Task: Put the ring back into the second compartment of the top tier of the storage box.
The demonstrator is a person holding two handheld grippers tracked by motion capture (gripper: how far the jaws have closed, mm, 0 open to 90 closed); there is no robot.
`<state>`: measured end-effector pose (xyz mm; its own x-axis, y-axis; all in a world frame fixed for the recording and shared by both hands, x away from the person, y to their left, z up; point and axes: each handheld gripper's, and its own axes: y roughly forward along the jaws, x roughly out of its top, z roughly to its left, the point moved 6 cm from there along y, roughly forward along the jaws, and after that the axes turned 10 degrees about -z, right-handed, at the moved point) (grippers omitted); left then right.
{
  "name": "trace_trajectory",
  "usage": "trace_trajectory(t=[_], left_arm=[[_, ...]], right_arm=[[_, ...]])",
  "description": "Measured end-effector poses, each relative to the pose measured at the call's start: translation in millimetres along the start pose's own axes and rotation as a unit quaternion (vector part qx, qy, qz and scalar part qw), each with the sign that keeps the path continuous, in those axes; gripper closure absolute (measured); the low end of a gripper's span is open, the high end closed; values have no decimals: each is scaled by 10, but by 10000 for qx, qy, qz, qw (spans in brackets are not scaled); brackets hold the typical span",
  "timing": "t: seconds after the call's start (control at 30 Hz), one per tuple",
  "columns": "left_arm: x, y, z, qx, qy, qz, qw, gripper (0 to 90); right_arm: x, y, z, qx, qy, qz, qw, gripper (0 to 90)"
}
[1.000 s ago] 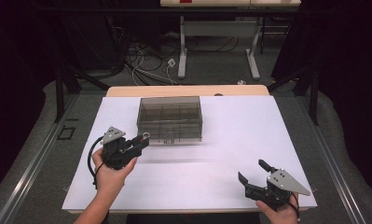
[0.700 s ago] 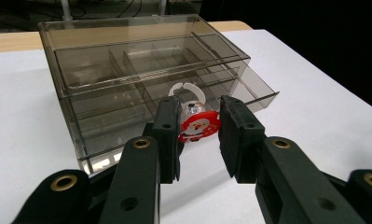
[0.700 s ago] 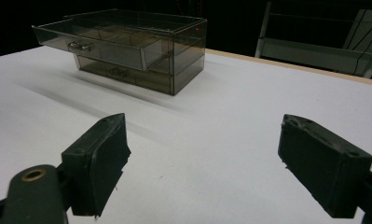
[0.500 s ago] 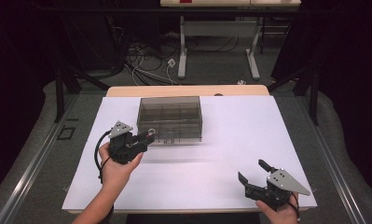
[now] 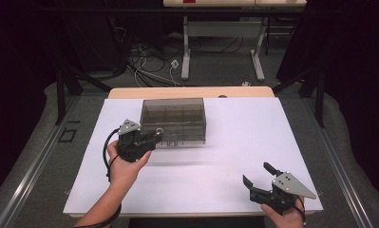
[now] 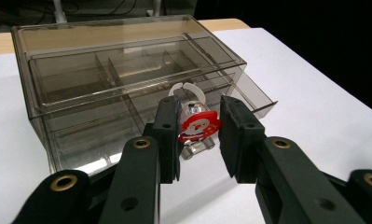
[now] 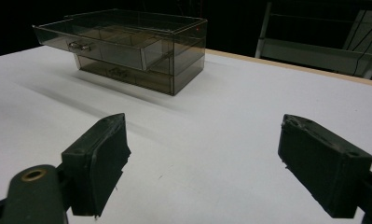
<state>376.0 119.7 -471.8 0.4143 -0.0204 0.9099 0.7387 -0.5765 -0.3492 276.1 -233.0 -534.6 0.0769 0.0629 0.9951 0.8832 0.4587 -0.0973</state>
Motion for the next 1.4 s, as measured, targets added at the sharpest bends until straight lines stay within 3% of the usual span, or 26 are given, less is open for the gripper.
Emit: trace_trajectory(t=[0.37, 0.77, 1.4], left_arm=[[56, 66, -5, 4, 37, 21, 10000, 690], [77, 211, -41, 30, 183, 221, 9996, 690], [76, 467, -53, 146, 200, 508, 9984, 690]], right_arm=[[1, 0, 1, 6, -5, -1, 10000, 151], [3, 0, 2, 8, -10, -13, 10000, 151], [3, -3, 5, 18, -15, -7, 10000, 151]])
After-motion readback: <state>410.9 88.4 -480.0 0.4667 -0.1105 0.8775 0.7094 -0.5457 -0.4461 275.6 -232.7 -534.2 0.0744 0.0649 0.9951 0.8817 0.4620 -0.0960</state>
